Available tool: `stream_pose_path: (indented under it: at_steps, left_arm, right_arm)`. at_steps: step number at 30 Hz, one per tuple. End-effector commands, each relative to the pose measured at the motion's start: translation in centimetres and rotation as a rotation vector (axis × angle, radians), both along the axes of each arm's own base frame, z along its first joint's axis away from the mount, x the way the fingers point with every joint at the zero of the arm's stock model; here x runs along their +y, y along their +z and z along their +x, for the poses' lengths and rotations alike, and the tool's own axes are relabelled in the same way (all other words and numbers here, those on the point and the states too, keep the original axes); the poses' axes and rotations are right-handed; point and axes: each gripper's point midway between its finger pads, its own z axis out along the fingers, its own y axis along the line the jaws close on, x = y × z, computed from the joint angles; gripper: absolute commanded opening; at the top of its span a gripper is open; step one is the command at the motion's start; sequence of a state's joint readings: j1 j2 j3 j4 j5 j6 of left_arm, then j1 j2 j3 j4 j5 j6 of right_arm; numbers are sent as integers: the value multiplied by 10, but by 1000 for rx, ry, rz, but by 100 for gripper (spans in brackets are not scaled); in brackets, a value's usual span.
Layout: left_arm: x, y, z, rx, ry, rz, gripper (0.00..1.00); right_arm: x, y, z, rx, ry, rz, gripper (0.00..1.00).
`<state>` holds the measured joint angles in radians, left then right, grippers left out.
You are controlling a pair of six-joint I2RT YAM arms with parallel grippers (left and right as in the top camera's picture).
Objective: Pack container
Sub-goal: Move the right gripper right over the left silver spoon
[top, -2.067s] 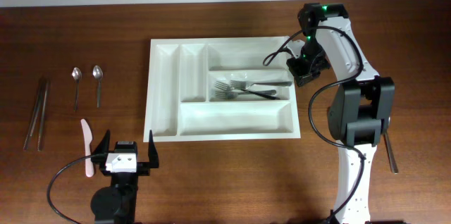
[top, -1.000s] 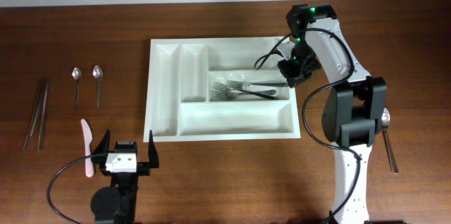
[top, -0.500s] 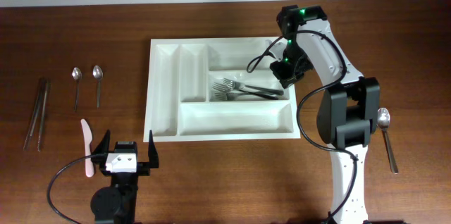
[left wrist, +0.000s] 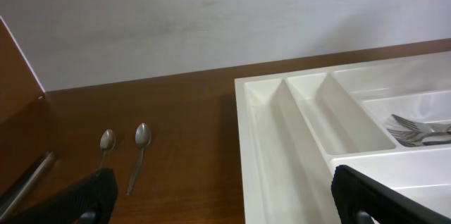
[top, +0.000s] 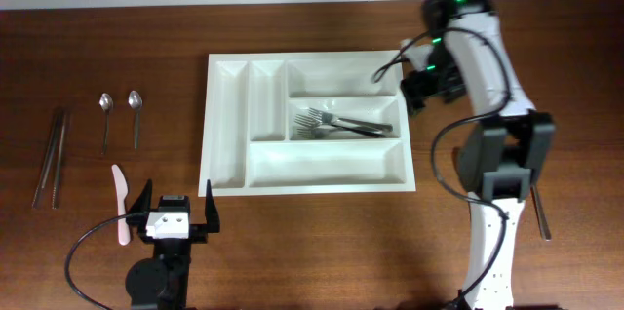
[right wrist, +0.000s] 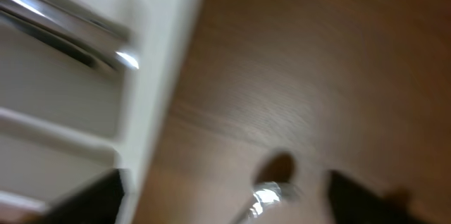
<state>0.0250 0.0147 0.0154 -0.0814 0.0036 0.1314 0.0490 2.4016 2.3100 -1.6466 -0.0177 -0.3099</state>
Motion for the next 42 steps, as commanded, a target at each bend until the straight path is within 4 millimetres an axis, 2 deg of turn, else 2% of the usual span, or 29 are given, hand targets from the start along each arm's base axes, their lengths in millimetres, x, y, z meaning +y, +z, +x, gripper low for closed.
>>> stream_pose_path:
  at_steps: [1,5,10,12,15,18,20,23,25,29,30,33,36,40,42]
  left_arm:
    - [2,-1,0,0,6,13,99]
    - [1,-1,0,0,6,13,99]
    - [1,-1,0,0,6,14,99]
    - [2,-1,0,0,6,13,99]
    - [2,-1,0,0,6,13,99]
    - [1,-1,0,0,6,13,99]
    - [2,-1,0,0,6,13,99]
    - [2,-1,0,0,6,13,99]
    - [1,-1,0,0,6,13,99]
    - [1,-1,0,0,6,13,99]
    - [2,-1,0,0,6,13,99]
    - [1,-1,0,0,6,13,99]
    - [2,-1,0,0,6,13,99]
    - [1,-1,0,0,6,13,99]
    - [1,-1,0,0,6,13,99]
  right_arm:
    - [-57,26,0,-38,-136,-33,99]
    - [-97,44,-6,-79,-285,-30,98]
    - [-115,82,-21,-161,-384,55,98]
    - [-121,99,-37,-183,-406,53,99]
    - [-116,125,-76,-205,-439,75,99]
    - [-109,136,-112,-204,-458,81,99]
    - [-104,138,-129,-213,-464,83,99]
    - [-96,135,-144,-225,-462,98,99]
    - [-93,124,-151,-208,-463,100,99]
    - [-93,86,-153,-162,-465,101,98]
    - [-93,70,-152,-152,-466,103,99]
    - [-94,48,-149,-155,-466,103,99]
    - [-96,40,-141,-190,-464,103,98]
    - [-91,42,-125,-251,-462,162,99]
    - [-91,40,-123,-261,-443,159,99]
